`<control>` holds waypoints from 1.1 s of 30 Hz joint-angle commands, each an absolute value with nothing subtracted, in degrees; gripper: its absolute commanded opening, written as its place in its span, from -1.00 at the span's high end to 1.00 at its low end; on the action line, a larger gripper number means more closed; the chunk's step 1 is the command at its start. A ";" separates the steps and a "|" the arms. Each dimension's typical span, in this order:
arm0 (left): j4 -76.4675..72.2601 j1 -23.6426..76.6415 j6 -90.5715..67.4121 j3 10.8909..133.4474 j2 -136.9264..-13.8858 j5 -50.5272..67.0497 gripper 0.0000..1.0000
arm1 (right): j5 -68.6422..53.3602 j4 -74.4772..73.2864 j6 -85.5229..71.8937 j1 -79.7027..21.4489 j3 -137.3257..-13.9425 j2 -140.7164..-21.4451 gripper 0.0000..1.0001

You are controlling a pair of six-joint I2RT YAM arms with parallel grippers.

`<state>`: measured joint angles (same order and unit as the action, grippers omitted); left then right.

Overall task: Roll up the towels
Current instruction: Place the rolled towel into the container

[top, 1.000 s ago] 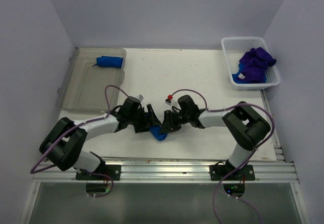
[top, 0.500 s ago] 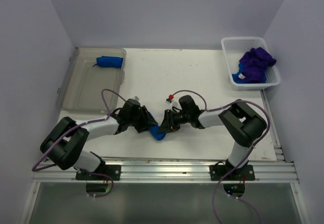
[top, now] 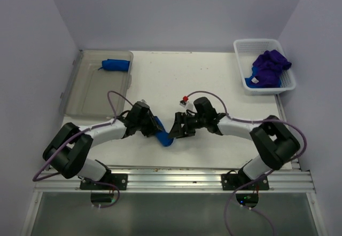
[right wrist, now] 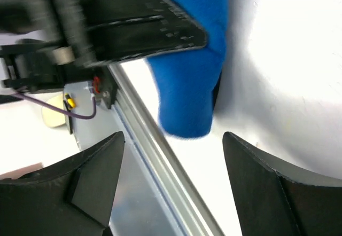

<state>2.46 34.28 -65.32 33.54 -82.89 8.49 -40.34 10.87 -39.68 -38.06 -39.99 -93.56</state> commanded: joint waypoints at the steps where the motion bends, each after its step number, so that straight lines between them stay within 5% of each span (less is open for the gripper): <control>1: 7.10 34.10 -62.50 40.58 -80.68 6.15 0.33 | -37.01 0.19 -34.46 -35.51 -42.71 -81.17 -0.57; 10: 19.67 26.38 -57.84 58.52 -76.04 0.71 0.35 | -32.87 -14.58 -30.50 -28.39 -45.17 -64.96 -0.75; 16: 20.30 8.55 -52.83 68.89 -76.46 0.26 0.31 | -32.26 -15.82 -30.76 -28.04 -45.62 -63.89 -0.75; 23: 12.93 -9.03 -54.84 74.61 -90.42 6.48 0.31 | -32.08 -16.96 -30.76 -28.04 -46.23 -65.74 -0.75; 33: 7.21 -10.72 -59.68 88.23 -114.42 10.11 0.31 | -32.52 -16.79 -31.11 -28.04 -47.37 -71.36 -0.75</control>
